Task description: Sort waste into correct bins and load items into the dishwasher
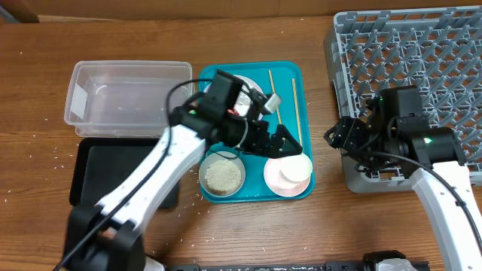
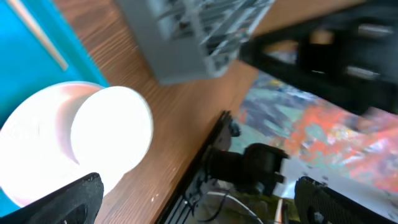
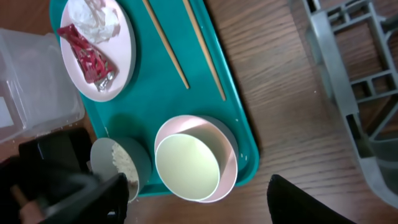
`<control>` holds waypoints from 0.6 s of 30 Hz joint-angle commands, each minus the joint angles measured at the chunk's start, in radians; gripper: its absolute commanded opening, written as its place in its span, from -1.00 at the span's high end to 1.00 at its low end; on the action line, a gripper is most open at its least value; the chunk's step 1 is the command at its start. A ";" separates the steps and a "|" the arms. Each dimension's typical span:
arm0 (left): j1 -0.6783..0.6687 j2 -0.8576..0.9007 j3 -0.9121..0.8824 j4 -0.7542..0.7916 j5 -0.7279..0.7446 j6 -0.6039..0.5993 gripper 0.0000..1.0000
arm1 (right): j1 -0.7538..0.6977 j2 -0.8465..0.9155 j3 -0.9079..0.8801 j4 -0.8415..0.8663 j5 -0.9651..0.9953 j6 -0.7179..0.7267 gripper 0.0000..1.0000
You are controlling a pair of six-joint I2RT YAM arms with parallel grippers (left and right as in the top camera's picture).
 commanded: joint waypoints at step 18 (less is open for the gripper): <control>-0.253 0.136 0.023 -0.028 -0.785 -0.131 -0.04 | -0.003 -0.014 0.027 -0.043 0.005 -0.023 -0.48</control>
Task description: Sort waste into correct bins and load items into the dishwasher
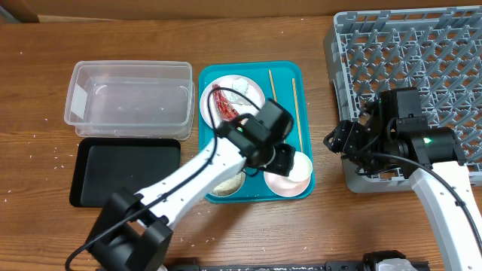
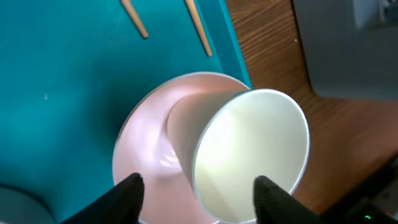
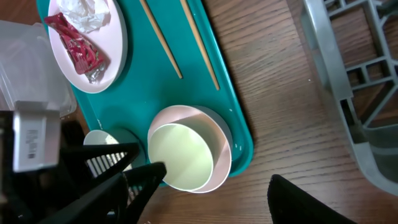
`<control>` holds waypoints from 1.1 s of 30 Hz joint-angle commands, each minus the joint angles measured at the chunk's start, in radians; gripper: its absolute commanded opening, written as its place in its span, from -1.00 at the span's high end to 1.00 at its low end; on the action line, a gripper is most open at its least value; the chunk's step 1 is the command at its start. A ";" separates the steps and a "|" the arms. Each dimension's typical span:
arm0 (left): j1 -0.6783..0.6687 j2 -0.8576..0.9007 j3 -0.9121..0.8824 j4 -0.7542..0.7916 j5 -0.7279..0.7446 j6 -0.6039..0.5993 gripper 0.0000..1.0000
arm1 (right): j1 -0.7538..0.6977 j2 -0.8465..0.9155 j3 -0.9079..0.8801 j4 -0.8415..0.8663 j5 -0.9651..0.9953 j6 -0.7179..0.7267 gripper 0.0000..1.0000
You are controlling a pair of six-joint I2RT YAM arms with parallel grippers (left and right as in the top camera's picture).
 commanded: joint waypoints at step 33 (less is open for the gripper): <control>0.536 -0.067 0.121 -0.103 1.303 0.324 0.92 | 0.071 -0.013 0.027 0.475 -0.878 -0.349 -0.66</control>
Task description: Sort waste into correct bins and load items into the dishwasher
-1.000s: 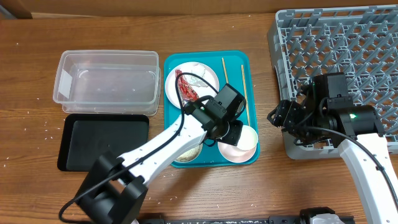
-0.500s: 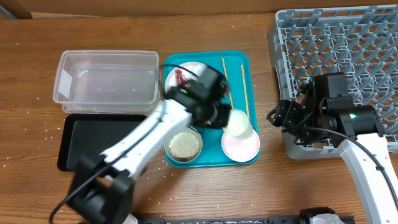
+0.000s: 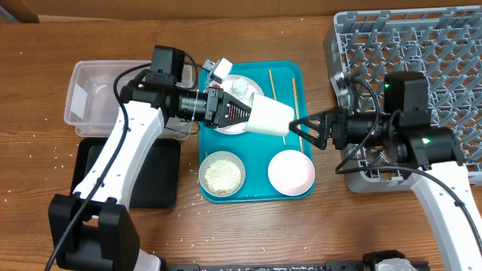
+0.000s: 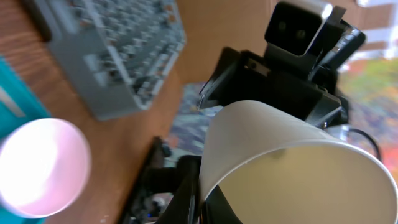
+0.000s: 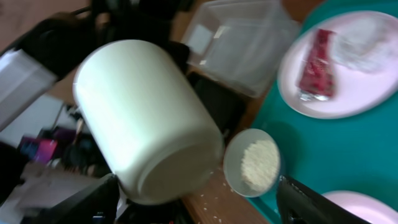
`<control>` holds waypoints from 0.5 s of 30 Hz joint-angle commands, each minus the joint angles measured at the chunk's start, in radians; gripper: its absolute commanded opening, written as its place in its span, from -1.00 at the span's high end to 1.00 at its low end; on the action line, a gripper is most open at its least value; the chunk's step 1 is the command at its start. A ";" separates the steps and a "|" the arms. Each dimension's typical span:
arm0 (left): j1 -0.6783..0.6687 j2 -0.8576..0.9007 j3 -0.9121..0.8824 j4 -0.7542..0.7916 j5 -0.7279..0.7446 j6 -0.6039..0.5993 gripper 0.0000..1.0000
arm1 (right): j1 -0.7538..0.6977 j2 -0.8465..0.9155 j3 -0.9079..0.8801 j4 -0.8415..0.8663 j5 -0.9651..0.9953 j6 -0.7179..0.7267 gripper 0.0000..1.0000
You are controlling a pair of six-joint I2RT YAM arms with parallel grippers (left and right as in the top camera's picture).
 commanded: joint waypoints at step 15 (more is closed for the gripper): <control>-0.035 -0.013 0.010 -0.004 0.148 0.044 0.71 | 0.095 -0.011 0.022 0.200 -0.153 0.122 -0.08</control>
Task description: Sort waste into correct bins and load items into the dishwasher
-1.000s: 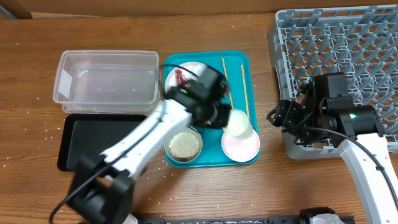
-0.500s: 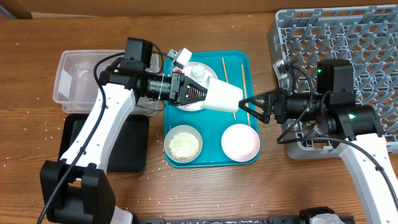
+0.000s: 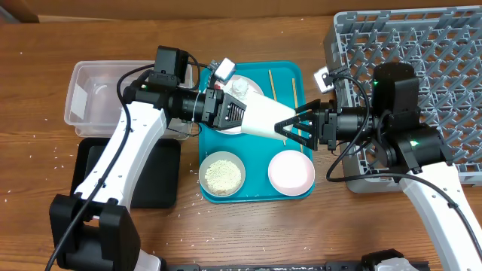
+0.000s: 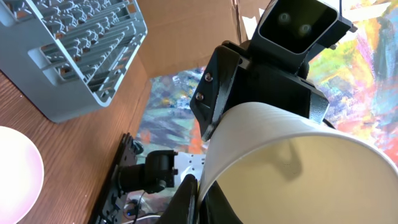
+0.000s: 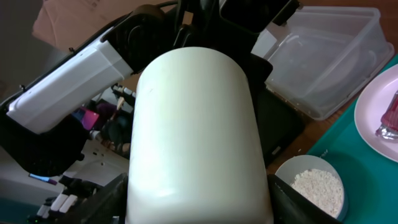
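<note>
A white paper cup [image 3: 260, 119] hangs on its side above the teal tray [image 3: 290, 75]. My left gripper [image 3: 230, 111] is shut on the cup's rim, and its fingers [image 4: 198, 196] pinch the wall from inside and outside in the left wrist view. My right gripper [image 3: 296, 124] faces it from the right, open, with a finger on either side of the cup's closed end. In the right wrist view the cup [image 5: 199, 137] fills the middle between those fingers [image 5: 115, 202]. I cannot tell if they touch it.
On the tray sit a pink bowl [image 3: 291, 172], a bowl of rice [image 3: 222, 174], chopsticks [image 3: 271, 79] and a plate [image 5: 379, 118] half hidden under the left arm. A clear bin [image 3: 113, 102] and black tray [image 3: 98, 169] lie left. The grey dish rack [image 3: 422, 53] stands right.
My right gripper has moved left, from a short gap away from the cup to straddling its closed end. The left gripper still holds the cup by the rim in about the same place.
The cup lay in the pink bowl with my left gripper open near it. Then the left gripper was down at the cup. Then it held the cup sideways above the tray, facing the open right gripper, which now reaches round the cup's base.
</note>
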`<control>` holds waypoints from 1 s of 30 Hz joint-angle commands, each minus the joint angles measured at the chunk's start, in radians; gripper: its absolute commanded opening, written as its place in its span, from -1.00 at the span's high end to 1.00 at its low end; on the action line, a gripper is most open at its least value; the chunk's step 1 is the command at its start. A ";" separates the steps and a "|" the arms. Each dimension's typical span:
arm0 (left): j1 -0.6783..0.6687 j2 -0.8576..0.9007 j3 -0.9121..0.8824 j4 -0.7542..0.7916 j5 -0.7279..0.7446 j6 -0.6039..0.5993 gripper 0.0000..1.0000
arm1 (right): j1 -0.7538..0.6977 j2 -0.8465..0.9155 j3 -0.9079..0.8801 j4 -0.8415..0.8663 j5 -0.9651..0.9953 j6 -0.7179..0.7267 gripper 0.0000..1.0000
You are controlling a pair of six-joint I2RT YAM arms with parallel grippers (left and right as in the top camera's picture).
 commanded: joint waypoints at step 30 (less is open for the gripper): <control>0.002 -0.013 0.010 -0.118 -0.269 0.020 -1.00 | -0.413 0.072 0.303 -0.830 1.184 0.165 0.06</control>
